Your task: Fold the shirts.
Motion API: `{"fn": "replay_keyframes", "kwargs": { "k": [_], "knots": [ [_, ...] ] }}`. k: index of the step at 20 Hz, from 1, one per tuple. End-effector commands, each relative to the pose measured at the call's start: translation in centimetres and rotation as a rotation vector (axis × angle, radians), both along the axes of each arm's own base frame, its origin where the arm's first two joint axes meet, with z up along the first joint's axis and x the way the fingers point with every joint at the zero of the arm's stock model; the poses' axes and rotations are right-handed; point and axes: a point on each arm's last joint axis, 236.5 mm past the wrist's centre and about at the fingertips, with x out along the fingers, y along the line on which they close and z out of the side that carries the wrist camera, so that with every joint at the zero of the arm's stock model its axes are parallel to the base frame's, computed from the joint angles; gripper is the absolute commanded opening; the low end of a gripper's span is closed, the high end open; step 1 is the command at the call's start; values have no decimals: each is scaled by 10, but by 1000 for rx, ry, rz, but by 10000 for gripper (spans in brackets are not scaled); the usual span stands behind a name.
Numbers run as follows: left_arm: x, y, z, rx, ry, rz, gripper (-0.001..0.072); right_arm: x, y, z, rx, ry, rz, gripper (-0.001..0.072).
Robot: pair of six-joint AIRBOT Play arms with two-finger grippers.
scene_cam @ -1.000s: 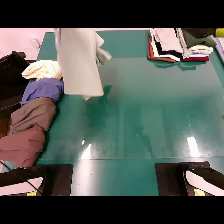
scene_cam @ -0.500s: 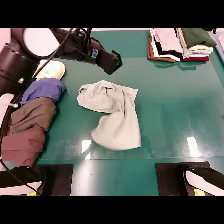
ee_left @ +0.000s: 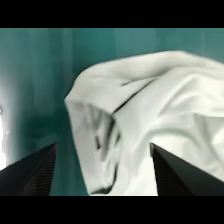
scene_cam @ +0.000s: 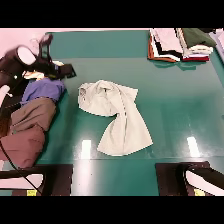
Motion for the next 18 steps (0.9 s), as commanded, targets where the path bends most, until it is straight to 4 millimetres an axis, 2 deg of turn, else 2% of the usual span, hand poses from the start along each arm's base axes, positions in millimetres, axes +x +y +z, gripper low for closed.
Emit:
{"fn": "replay_keyframes", "kwargs": {
  "k": [1,2,3,7,10,11,12,13,15,18],
  "knots": [
    [-7,14,-77,-91,159,94,669,0,0,0,1,2,1,63],
    [-6,8,-89,-108,183,94,669,0,0,-1,0,2,1,187],
    [-6,1,-100,-132,207,95,670,0,0,0,0,1,1,268],
    [-16,-46,-124,-163,241,-37,670,0,0,0,0,2,0,269],
    [-17,-67,-121,-154,212,-86,666,-1,0,-2,-5,9,4,268],
    [-18,-69,-120,-158,216,-87,487,-3,-1,-7,-16,25,7,269],
    [-18,-68,-120,-159,216,-86,220,-4,-5,-16,-27,57,5,268],
    [-15,-64,-116,-162,208,-78,30,-4,-11,-34,-29,127,-6,269],
    [-4,-59,-96,-160,167,-81,25,-9,-31,-95,-60,335,-37,269],
    [14,-53,-52,-124,60,-103,25,-39,-71,-222,-153,723,-102,274]
  ]
}}
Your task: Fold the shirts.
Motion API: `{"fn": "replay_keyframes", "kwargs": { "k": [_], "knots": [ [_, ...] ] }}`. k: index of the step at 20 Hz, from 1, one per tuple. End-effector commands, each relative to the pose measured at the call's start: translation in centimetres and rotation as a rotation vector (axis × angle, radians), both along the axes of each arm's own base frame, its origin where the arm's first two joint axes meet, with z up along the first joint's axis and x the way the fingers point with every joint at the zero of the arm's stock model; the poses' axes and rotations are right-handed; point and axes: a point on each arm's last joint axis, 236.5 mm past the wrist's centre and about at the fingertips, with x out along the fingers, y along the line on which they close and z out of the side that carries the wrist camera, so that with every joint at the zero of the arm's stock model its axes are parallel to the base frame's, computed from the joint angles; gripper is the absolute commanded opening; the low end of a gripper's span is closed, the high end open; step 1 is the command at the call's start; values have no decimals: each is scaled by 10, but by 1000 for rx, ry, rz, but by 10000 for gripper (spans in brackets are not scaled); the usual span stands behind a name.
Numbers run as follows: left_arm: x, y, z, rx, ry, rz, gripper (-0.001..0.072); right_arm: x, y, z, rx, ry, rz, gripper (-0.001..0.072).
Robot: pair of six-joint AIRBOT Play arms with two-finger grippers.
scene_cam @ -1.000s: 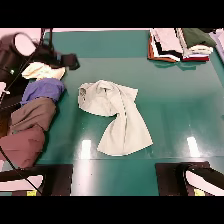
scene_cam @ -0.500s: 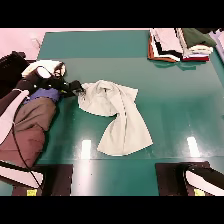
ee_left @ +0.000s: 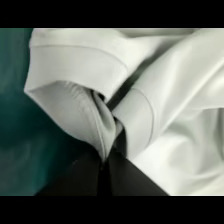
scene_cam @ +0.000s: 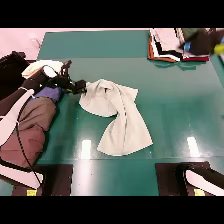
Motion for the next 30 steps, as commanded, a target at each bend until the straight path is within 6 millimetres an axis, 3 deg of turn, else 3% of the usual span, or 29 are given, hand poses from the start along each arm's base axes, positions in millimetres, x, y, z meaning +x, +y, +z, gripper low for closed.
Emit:
{"fn": "replay_keyframes", "kwargs": {
  "k": [1,2,5,7,11,17,18,19,21,23,25,27,29,30],
  "knots": [
    [16,6,45,27,-110,-16,25,-48,-32,-128,-62,413,-41,412],
    [19,5,57,24,-136,-16,25,-65,-29,-167,-35,522,-48,542],
    [21,5,68,20,-157,-17,25,-117,-9,-262,-32,716,-48,520],
    [18,4,66,20,-147,-23,25,-145,6,-299,-58,765,-25,521],
    [15,4,65,20,-134,-31,25,-157,48,-313,11,748,17,498],
    [7,2,61,20,-102,-51,25,-144,58,-319,-25,655,28,392],
    [5,2,61,20,-94,-56,25,-144,61,-319,-28,647,34,303],
    [3,1,60,20,-87,-60,25,-143,63,-319,-32,636,40,268],
    [1,1,62,20,-84,-65,24,-142,69,-317,-39,616,64,17],
    [3,3,87,21,-146,-59,24,-129,70,-299,-60,550,93,16],
    [4,12,146,60,-289,-58,24,-99,57,-246,-124,378,112,16],
    [-7,28,232,130,-485,-52,24,-70,26,-165,-184,177,59,16],
    [-40,45,329,185,-695,-32,25,-59,-12,-70,-218,-34,-38,16],
    [-66,51,379,198,-813,-30,25,-61,-32,-19,-221,-145,-105,17]
  ]
}}
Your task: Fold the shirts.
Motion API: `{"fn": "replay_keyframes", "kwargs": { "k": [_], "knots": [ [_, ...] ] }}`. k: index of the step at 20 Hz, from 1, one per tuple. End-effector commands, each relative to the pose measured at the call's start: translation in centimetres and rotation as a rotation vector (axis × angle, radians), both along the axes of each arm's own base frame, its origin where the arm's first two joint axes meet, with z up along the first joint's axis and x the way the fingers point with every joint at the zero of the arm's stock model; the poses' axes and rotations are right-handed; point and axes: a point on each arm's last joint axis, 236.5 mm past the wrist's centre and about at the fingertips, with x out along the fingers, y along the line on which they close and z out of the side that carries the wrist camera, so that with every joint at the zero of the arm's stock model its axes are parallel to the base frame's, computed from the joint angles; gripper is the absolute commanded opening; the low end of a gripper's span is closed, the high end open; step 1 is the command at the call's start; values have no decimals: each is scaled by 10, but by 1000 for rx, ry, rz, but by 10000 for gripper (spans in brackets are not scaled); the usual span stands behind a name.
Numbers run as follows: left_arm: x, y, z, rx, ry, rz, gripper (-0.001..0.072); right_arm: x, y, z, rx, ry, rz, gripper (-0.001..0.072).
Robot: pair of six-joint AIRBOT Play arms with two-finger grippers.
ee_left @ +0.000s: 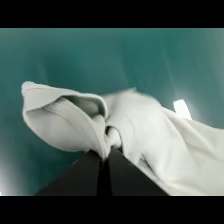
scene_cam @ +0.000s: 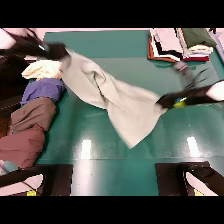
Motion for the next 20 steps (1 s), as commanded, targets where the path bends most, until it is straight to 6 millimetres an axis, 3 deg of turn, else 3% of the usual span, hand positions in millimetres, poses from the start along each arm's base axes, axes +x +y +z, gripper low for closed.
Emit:
{"fn": "replay_keyframes", "kwargs": {
  "k": [1,3,5,6,8,11,13,15,18,20],
  "knots": [
    [-77,26,155,57,-367,29,25,-12,-70,157,-91,-355,-167,16],
    [-135,34,221,28,-537,37,24,-34,-102,229,-122,-521,-284,16],
    [-188,40,261,8,-656,41,24,-56,-117,274,-144,-628,-356,16],
    [-209,41,270,0,-687,35,24,-63,-118,288,-150,-663,-367,16],
    [-231,38,269,-10,-676,9,24,-73,-124,303,-175,-683,-395,16],
    [-229,25,245,-13,-583,-50,24,-70,-127,305,-190,-630,-381,16],
    [-198,20,206,4,-463,-58,24,-49,-125,288,-154,-541,-354,16],
    [-151,13,131,28,-250,-70,24,-16,-118,241,-109,-375,-299,16],
    [-103,7,-17,66,122,-82,24,27,-96,129,-67,-41,-195,16],
    [-88,7,-119,88,329,-75,25,42,-82,43,-54,194,-145,16]
  ]
}}
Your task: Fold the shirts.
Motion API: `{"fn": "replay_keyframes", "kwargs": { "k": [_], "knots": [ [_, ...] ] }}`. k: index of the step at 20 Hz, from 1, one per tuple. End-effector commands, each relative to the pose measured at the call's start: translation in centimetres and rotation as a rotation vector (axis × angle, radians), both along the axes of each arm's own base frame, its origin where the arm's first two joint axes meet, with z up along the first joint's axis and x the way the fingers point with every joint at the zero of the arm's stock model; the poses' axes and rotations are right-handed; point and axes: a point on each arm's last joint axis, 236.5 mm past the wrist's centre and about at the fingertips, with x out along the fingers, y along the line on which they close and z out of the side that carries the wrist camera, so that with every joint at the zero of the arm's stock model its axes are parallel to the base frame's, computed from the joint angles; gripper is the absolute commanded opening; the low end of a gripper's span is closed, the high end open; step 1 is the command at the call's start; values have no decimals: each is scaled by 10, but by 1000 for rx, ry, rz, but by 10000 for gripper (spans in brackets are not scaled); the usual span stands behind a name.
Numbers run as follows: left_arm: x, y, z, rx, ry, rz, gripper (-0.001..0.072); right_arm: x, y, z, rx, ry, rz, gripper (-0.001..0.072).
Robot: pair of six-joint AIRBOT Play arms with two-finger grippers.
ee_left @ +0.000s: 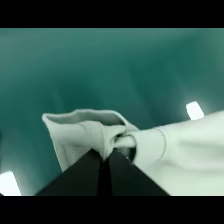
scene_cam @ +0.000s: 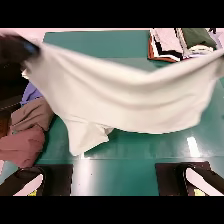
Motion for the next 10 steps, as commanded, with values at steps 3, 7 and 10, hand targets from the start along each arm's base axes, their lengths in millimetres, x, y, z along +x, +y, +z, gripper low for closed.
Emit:
{"fn": "replay_keyframes", "kwargs": {
  "k": [3,7,10],
  "knots": [
    [44,7,-221,80,360,53,26,48,28,-176,68,381,54,16],
    [83,41,-218,1,380,248,608,98,11,-183,97,340,-12,349],
    [74,85,-189,-10,399,310,608,92,-3,-158,117,340,-6,348]
  ]
}}
